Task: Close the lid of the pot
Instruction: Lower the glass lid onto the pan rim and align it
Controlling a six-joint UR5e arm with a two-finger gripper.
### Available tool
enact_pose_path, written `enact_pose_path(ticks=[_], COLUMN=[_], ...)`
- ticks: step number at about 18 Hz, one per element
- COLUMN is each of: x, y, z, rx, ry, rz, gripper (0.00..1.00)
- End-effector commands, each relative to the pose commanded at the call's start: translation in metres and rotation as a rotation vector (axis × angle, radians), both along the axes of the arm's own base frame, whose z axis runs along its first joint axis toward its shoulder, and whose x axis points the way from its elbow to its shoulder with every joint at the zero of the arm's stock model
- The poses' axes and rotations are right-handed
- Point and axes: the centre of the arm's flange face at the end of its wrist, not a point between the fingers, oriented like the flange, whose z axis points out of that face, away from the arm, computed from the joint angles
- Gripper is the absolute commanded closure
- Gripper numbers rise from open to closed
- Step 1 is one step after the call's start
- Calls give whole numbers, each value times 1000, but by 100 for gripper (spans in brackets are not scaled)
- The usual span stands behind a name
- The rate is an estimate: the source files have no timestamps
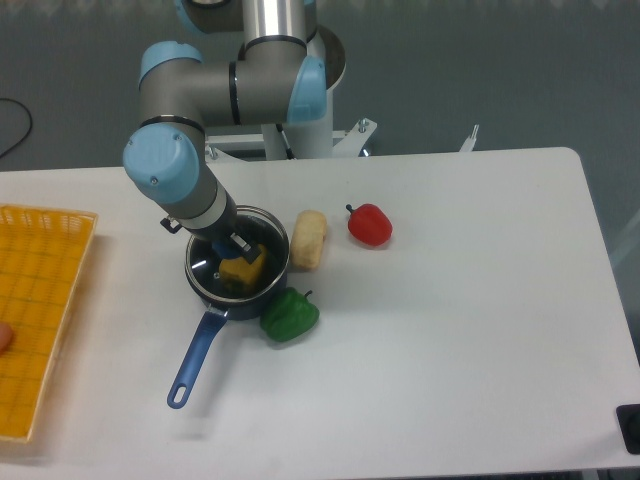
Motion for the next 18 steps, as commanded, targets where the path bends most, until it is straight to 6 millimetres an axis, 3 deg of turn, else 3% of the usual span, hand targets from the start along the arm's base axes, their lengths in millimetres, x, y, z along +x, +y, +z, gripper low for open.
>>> enact_pose_path(ticks=[18], x=[-3], y=[4], z=[-11], rx=[4], ry=[28], rz=[-1], gripper=[49])
